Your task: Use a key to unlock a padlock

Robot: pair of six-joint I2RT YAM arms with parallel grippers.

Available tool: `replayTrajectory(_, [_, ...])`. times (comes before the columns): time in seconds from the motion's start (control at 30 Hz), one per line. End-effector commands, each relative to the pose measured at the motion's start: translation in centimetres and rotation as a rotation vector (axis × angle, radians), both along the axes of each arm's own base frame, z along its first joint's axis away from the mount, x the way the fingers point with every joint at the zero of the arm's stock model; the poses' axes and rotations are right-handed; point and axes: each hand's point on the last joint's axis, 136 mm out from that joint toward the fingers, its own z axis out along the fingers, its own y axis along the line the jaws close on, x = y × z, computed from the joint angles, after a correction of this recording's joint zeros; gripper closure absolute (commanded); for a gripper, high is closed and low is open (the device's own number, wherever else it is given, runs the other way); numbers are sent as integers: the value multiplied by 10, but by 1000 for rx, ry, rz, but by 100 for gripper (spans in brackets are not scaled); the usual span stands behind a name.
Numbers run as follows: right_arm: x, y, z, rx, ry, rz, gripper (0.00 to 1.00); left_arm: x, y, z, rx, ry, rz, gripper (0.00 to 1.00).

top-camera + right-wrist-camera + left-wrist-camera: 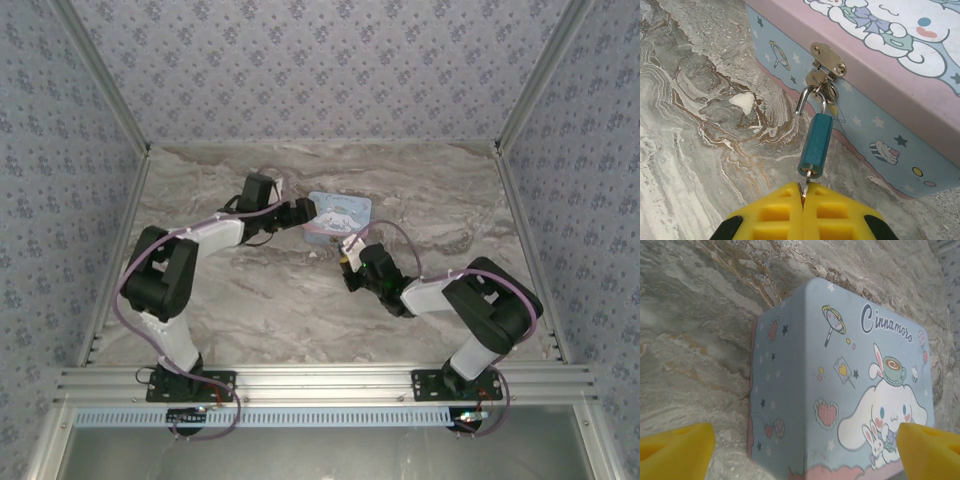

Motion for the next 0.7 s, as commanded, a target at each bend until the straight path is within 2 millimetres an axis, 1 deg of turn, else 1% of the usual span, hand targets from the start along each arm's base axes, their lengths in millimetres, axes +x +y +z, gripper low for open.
replayTrajectory(0.0, [-5,-4,-11,7,59,-11,100,8,-9,5,-16,-9,-43,8])
replayTrajectory(0.13, [-6,-5,-13,22,81,-15,100,11,-8,-15,0,36,-26,12])
replayTrajectory(0.3, [-8,-7,-15,44,103,-22,100,4,-5,-37,9,91,-4,19])
replayTrajectory(0.4, [-7,-9,-16,71,119,-26,100,-3,-2,-47,15,116,3,23])
replayTrajectory(0.5, [-9,-8,-14,112,145,-8,100,-11,3,-56,26,139,19,25])
replayTrajectory(0.67, [-17,-10,-13,184,209,30,100,-28,7,-63,42,156,33,26])
